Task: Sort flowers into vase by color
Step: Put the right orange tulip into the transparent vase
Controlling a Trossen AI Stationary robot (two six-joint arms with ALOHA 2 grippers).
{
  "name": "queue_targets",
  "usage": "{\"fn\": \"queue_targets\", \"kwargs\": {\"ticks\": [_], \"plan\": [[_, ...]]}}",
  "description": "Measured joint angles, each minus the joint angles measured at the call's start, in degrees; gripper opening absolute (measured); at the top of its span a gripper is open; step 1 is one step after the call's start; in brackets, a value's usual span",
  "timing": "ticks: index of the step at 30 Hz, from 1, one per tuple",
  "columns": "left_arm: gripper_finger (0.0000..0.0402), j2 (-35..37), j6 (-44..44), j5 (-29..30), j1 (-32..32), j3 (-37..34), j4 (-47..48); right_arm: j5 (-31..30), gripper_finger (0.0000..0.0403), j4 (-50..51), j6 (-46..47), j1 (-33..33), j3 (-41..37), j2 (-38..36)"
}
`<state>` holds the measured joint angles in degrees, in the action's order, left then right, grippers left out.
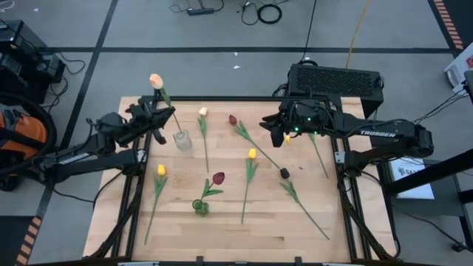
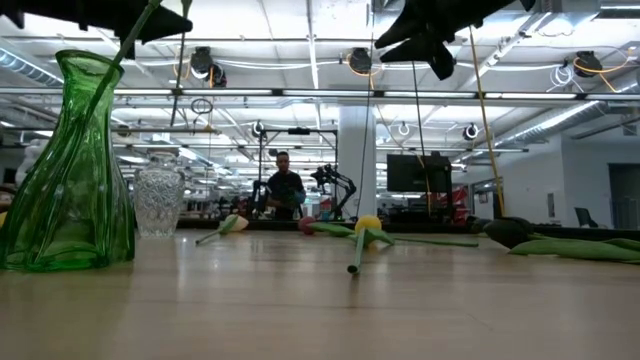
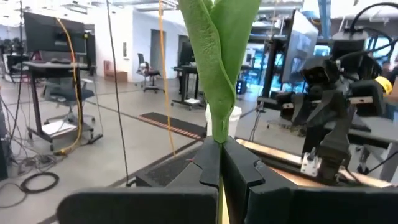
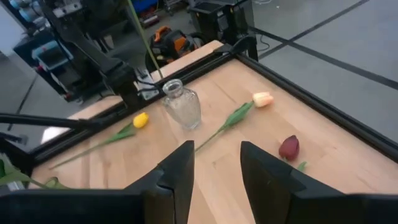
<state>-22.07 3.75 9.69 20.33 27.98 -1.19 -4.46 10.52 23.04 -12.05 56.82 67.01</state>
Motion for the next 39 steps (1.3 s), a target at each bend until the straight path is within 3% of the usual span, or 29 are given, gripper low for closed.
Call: {"fn": "queue_targets", "kwargs": {"ticks": [11, 23, 30, 39], "plan": [[0.0001, 6.0, 0.5, 3.5, 0.0, -5.9, 2.9, 0.0, 0.0123, -0.1, 0.8, 0.0, 0.0, -0.4], [0.0001, 6.5, 3.0, 7.7, 0.0, -16.3, -2.7, 0.0, 0.0123, -0.1, 1.0, 0.0, 0.0, -0.4], [0.0013, 6.5, 3.3, 10.9, 0.0, -17.2, 0.2, 0.0, 0.0123, -0.1, 1.6, 0.0, 0.0, -0.4], [0.0016, 6.5, 3.4, 10.5, -0.1, -17.2, 3.2, -0.2, 0.0123, -0.1, 1.6, 0.0, 0.0, -0.4]]}}
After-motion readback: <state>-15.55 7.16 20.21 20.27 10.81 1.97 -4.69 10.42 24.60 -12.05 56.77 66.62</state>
